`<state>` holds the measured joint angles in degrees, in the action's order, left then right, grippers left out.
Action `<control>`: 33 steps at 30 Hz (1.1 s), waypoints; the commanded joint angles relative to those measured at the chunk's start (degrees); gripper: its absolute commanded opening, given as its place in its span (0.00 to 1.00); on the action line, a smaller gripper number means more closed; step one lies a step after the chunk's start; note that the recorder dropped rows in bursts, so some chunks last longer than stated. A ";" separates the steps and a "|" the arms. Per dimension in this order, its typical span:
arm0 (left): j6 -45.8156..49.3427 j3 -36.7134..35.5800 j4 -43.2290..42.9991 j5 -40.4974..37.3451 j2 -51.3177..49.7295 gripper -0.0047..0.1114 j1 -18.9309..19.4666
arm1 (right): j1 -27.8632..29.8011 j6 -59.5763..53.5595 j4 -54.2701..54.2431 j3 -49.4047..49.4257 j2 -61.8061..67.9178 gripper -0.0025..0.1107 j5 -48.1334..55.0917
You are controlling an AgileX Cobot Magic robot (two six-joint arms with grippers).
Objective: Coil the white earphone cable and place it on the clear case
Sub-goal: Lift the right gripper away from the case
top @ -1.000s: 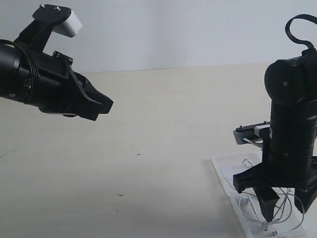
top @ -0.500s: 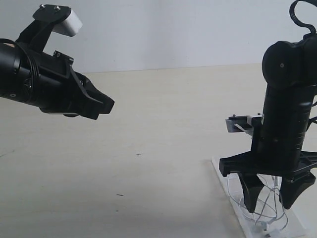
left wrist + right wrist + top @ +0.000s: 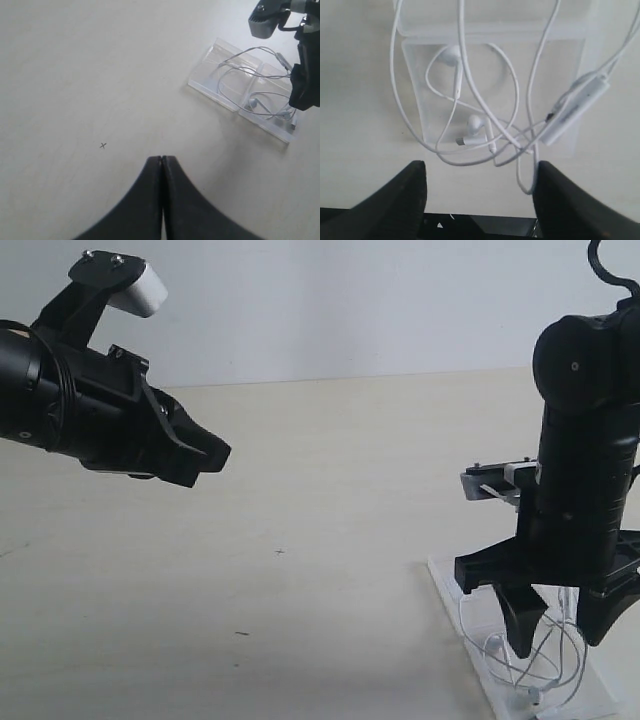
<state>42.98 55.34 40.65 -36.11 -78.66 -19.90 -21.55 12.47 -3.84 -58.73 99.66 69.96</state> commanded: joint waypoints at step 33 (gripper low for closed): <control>0.73 -1.85 -4.35 14.17 0.01 0.04 -0.09 | 0.25 -5.02 -0.33 2.94 -72.43 0.02 -6.33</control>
<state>43.50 53.77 36.04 -22.75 -78.74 -19.90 -21.55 8.07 -3.94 -56.14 32.51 64.89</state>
